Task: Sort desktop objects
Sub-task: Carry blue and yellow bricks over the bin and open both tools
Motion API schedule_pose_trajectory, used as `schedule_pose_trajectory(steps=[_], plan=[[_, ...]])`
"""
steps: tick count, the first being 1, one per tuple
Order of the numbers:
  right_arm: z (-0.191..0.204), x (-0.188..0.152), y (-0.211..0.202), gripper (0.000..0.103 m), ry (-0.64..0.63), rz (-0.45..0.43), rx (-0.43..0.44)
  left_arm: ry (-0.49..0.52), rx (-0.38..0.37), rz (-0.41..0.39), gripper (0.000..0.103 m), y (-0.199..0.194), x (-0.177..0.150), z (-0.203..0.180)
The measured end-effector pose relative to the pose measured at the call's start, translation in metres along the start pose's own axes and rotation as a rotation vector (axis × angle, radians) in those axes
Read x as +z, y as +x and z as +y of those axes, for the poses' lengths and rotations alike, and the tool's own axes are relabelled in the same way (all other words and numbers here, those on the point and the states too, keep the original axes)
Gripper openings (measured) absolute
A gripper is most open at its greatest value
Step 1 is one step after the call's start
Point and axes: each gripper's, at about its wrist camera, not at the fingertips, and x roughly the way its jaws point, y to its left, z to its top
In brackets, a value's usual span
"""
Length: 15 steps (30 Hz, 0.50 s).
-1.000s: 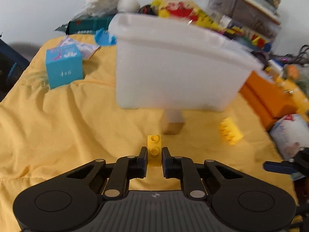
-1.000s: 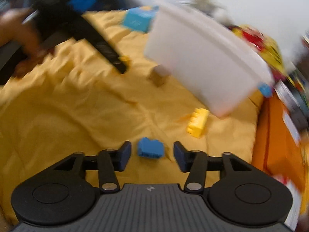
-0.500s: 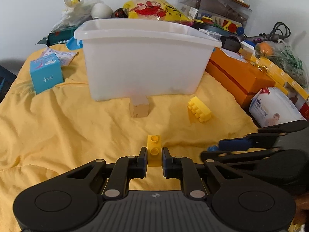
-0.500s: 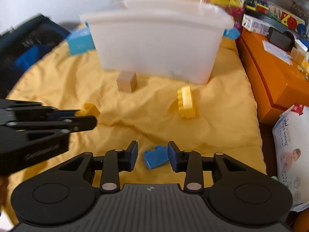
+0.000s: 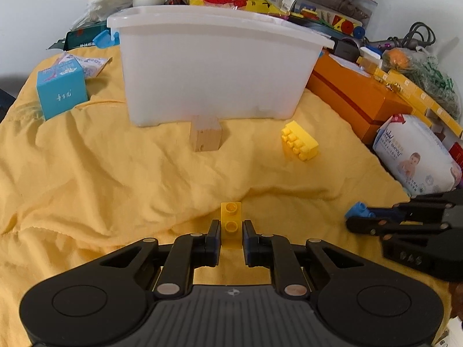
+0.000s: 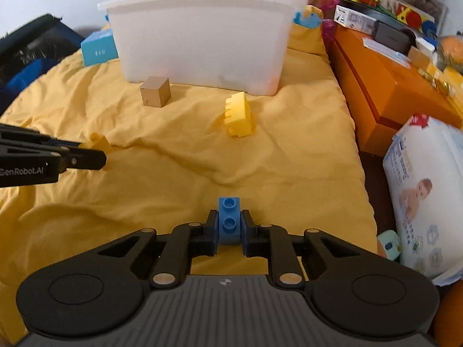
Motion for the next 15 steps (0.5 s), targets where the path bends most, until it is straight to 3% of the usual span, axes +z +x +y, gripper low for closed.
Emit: schedule_pose_trajectory(steps=[6,10,15], plan=[[0.01,0.01,-0.015,0.017,-0.037,-0.078,0.058,0.017,0.006,0.001,0.018,0.0,-0.002,-0.004],[0.014,0.01,-0.004,0.017,-0.038,-0.046,0.104,0.011,0.008,0.008,0.018,0.001,-0.003,-0.005],[0.012,0.026,-0.014,0.017,-0.071,-0.107,0.104,0.011,-0.003,-0.062,0.017,-0.021,0.017,-0.006]])
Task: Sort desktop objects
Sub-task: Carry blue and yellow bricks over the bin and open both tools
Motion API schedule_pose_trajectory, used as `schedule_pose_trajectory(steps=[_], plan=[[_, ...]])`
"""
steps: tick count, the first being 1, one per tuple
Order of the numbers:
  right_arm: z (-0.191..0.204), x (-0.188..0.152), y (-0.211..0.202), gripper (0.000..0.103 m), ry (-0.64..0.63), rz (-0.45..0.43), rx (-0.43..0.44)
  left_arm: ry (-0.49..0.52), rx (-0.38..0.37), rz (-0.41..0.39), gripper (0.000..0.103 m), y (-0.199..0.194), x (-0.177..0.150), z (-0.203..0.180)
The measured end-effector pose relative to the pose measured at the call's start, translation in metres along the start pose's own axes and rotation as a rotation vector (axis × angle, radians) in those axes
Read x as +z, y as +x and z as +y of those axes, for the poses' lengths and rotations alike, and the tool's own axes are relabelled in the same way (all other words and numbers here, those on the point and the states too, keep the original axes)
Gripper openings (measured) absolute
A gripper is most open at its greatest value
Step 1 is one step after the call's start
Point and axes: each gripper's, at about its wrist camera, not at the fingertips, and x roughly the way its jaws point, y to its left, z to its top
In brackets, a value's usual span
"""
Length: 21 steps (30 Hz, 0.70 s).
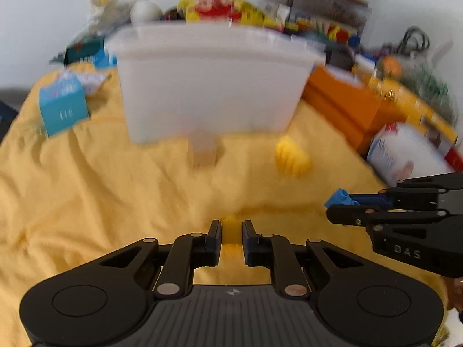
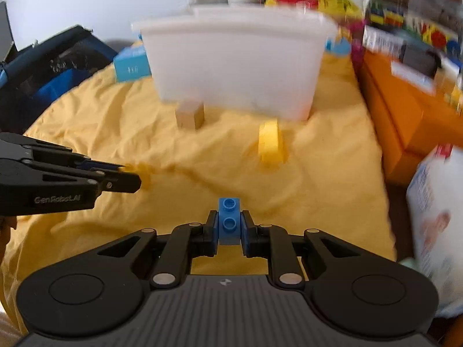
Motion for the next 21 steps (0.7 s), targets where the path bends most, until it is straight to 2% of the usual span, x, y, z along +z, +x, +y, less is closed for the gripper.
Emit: schedule_pose_trajectory(steps=[5,9,12,16,19,21], plan=[[-0.012,0.048,-0.017,0.017,-0.011,-0.14,-0.006,0.043,0.001,-0.127,0.018,-0.025,0.045,-0.001],[-0.02,0.071,-0.022,0.017,0.015,-0.204,-0.007,0.022,-0.018,-0.143,0.017,-0.031,0.058,0.005],[-0.024,0.079,-0.025,0.017,0.019,-0.236,-0.004,0.032,-0.014,-0.19,0.017,-0.038,0.076,0.006],[-0.03,0.107,-0.023,0.017,0.011,-0.289,0.004,0.116,0.051,-0.33,0.018,-0.051,0.119,0.005],[-0.032,0.144,-0.023,0.017,-0.004,-0.369,-0.015,0.099,0.063,-0.439,0.017,-0.059,0.162,0.011],[-0.033,0.17,-0.016,0.018,-0.011,-0.381,-0.021,0.128,0.097,-0.485,0.018,-0.054,0.184,0.01]])
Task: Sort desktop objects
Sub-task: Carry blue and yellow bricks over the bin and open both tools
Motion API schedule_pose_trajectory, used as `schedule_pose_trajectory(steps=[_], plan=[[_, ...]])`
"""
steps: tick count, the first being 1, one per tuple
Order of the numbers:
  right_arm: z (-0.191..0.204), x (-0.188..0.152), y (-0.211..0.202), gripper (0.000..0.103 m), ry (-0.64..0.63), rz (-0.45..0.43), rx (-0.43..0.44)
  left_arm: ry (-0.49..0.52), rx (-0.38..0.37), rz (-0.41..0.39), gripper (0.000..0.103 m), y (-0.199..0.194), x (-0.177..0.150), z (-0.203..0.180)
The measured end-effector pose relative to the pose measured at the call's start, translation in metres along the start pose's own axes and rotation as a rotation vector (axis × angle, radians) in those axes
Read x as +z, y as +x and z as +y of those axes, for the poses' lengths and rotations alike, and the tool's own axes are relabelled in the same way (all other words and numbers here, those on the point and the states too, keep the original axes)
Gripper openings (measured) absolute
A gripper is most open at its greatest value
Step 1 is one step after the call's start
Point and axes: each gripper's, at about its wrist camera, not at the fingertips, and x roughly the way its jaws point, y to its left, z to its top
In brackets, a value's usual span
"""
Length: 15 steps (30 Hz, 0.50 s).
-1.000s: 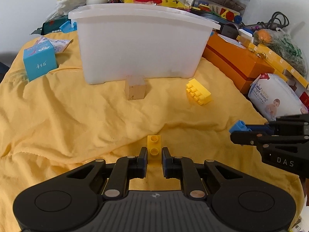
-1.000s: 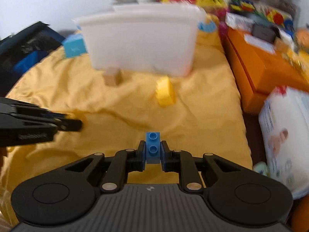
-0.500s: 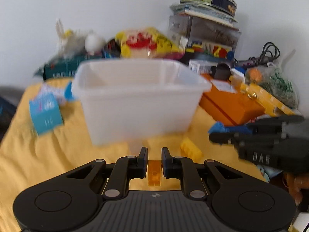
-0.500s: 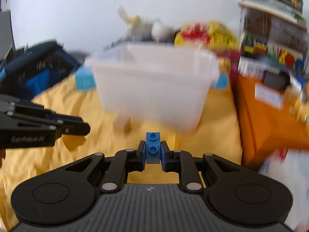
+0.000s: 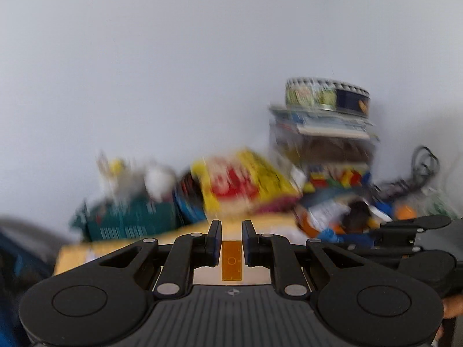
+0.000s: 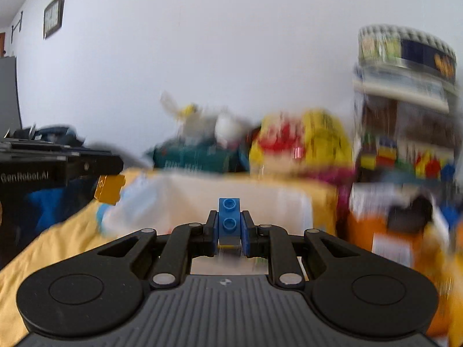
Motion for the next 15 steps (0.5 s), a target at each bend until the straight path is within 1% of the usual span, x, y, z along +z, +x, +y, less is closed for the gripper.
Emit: schedule_pose_trajectory(steps=[1,2,3,4,5,6,7,8,10,13,15], plan=[[-0.001,0.008,0.011,0.018,0.0,0.003,-0.01,0.013,0.008,0.001,0.018,0.012,0.005,0.0],[-0.002,0.011,0.021,0.025,-0.006,0.015,-0.024,0.017,0.004,0.025,0.02,0.027,0.007,0.0],[-0.001,0.013,0.033,0.042,-0.013,0.039,-0.042,0.015,0.01,0.052,0.021,0.04,0.005,0.001],[-0.002,0.011,0.039,0.047,-0.01,0.06,-0.051,0.001,0.02,0.084,0.022,0.051,0.001,0.001],[-0.003,0.008,0.042,0.045,-0.004,0.066,-0.052,-0.019,0.011,0.112,0.025,0.056,-0.003,0.003],[-0.004,0.004,0.042,0.045,0.009,0.069,-0.048,-0.039,-0.002,0.124,0.026,0.058,-0.008,0.004],[-0.004,0.0,0.041,0.045,0.02,0.074,-0.04,-0.049,-0.005,0.124,0.03,0.055,-0.013,0.003],[-0.004,-0.005,0.04,0.045,0.025,0.078,-0.032,-0.047,0.001,0.124,0.038,0.053,-0.019,0.002],[-0.002,-0.014,0.037,0.045,0.022,0.095,-0.027,-0.046,0.009,0.142,0.045,0.05,-0.03,0.001],[0.0,-0.029,0.027,0.045,0.028,0.111,-0.019,-0.07,-0.007,0.166,0.045,0.038,-0.046,0.002],[0.001,-0.038,0.017,0.045,0.029,0.109,-0.016,-0.07,0.0,0.163,0.045,0.027,-0.058,-0.001]])
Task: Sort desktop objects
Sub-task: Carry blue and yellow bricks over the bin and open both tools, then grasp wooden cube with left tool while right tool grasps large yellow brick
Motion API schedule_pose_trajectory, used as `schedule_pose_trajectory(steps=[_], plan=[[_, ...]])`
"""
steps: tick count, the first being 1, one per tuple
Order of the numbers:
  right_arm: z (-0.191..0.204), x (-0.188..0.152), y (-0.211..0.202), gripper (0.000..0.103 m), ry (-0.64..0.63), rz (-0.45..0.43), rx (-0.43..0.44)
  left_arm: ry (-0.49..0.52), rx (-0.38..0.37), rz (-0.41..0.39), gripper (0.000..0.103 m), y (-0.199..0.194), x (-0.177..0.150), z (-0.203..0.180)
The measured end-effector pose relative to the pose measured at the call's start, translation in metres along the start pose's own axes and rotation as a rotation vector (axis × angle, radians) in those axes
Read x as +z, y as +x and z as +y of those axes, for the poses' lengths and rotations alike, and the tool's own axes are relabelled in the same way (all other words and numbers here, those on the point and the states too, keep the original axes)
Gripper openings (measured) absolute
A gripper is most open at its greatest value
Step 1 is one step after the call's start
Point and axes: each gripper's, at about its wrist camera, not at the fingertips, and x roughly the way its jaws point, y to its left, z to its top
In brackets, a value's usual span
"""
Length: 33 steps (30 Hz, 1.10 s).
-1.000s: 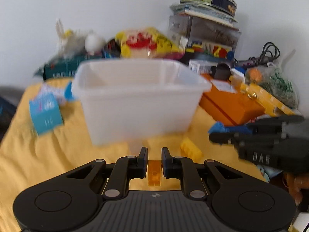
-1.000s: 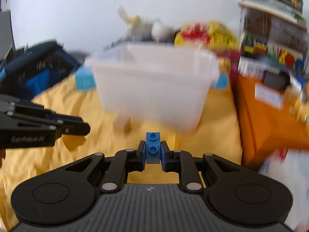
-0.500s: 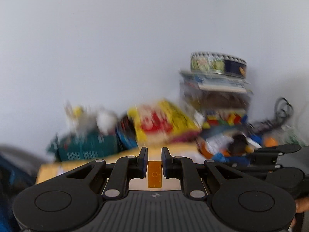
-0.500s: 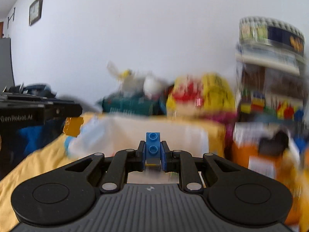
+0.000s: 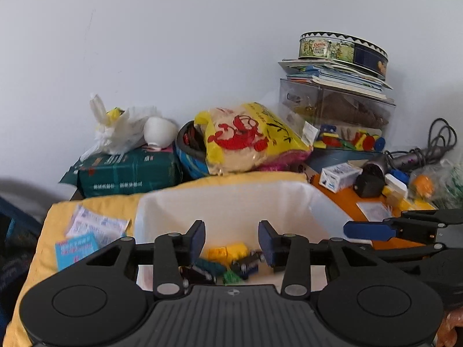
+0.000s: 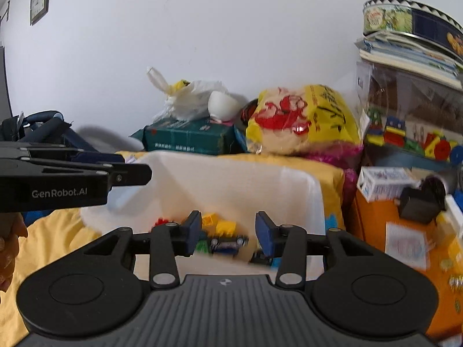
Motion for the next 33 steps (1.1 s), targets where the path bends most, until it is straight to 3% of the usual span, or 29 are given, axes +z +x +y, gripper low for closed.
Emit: schedule_pose_trajectory(steps=[5,8,9,14,24,25,27,29,31,33], plan=[[0.002,-0.026,-0.035,0.048,-0.02,-0.086,-0.029,0.01,0.042,0.001,0.053,-0.028,-0.036,-0.013],[0.01,-0.042,-0.048,0.05,-0.074,-0.085,-0.066,0.019,0.045,0.042,0.067,-0.03,-0.062,-0.019],[0.012,-0.047,-0.05,0.054,-0.089,-0.08,-0.068,0.023,0.041,0.069,0.067,-0.028,-0.07,-0.019],[0.015,-0.079,-0.047,0.058,-0.099,0.029,-0.083,0.007,0.023,0.232,0.067,0.003,-0.101,-0.015],[0.013,-0.107,-0.04,0.058,-0.063,0.147,-0.071,-0.008,0.013,0.321,0.067,0.059,-0.112,-0.02],[0.016,-0.11,-0.039,0.058,-0.076,0.148,-0.072,-0.008,0.022,0.322,0.065,0.062,-0.112,-0.02],[0.025,-0.112,-0.038,0.056,-0.138,0.14,-0.084,-0.001,0.039,0.338,0.037,0.071,-0.113,-0.019],[0.042,-0.116,-0.036,0.055,-0.27,0.108,-0.147,-0.031,0.028,0.352,0.035,0.07,-0.113,-0.015],[0.052,-0.119,-0.029,0.052,-0.359,0.096,-0.153,-0.042,0.006,0.342,0.035,0.058,-0.111,-0.012],[0.056,-0.119,-0.017,0.037,-0.384,0.118,-0.152,-0.034,0.006,0.324,0.035,0.039,-0.111,-0.009]])
